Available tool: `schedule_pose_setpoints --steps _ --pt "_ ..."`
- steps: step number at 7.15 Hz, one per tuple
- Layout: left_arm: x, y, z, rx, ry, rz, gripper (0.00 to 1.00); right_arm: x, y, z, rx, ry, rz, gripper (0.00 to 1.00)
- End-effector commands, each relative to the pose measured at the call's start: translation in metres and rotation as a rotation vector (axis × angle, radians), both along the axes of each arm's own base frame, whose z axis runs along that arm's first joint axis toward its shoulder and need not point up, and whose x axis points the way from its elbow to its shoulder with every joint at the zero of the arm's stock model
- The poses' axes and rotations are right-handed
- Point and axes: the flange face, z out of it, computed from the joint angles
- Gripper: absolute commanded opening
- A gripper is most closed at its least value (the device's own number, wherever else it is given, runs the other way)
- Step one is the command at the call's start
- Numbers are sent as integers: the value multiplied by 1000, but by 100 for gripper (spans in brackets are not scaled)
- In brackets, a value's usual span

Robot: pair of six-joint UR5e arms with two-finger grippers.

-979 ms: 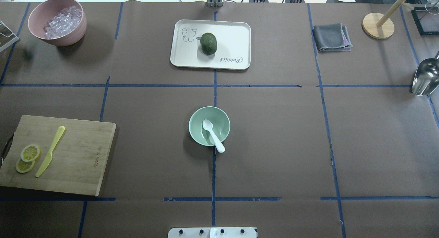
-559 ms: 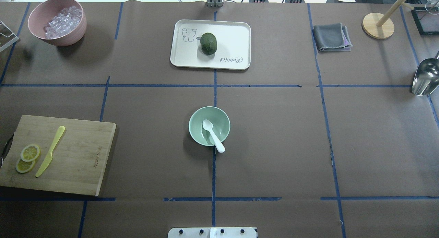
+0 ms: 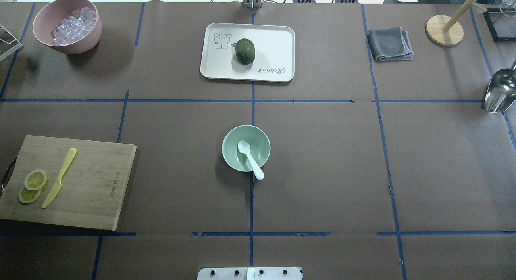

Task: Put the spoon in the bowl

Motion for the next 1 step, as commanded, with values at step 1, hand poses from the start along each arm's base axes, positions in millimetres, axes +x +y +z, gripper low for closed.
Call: schedule_pose_setpoints --steps 1 --pt "0 -1 -1 3 -1 0 100 0 0 0 0 -1 0 100"
